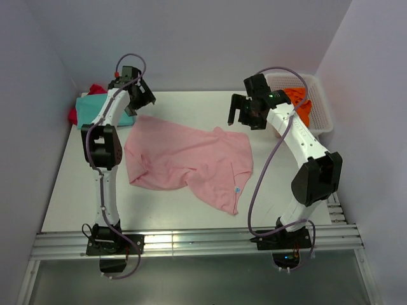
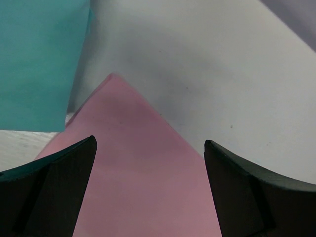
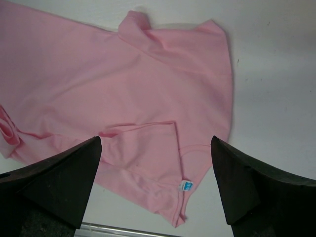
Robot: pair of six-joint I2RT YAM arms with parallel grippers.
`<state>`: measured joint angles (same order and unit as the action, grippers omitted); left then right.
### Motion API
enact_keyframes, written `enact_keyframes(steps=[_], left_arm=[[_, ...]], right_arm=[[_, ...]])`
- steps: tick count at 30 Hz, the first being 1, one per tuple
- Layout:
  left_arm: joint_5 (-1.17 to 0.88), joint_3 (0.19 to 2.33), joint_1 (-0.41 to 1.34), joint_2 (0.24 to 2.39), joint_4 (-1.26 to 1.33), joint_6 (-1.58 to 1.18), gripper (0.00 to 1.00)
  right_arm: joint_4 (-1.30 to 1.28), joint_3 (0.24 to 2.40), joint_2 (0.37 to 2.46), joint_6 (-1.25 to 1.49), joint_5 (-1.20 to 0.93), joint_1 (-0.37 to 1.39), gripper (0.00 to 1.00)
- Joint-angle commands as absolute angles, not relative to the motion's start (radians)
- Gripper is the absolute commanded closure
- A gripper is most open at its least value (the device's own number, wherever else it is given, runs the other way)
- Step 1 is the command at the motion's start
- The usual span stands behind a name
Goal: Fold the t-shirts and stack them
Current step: Flatten the tshirt out
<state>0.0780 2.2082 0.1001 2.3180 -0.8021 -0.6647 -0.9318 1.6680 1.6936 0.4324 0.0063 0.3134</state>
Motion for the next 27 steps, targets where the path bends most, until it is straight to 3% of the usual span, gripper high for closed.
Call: enact_keyframes(steps=[1,22,27], left_arm=[[0.058,2.281,0.106,2.376,-0.833,-0.693,0.04],[0.149,2.401,0.048,2.617,-0.868,-0.733,0.07],[0.158,2.398,0.049,2.655,-0.882,-0.710,0.19]], right_arm=[[-0.945,1.658,1.675,0.449,0.005,0.307,0.02],[-1.002,1.715,1.793,0.410,0.037,0.307,0.04],[-1.012,1.741,1.824,0.403,0.032,0.307,0.04]])
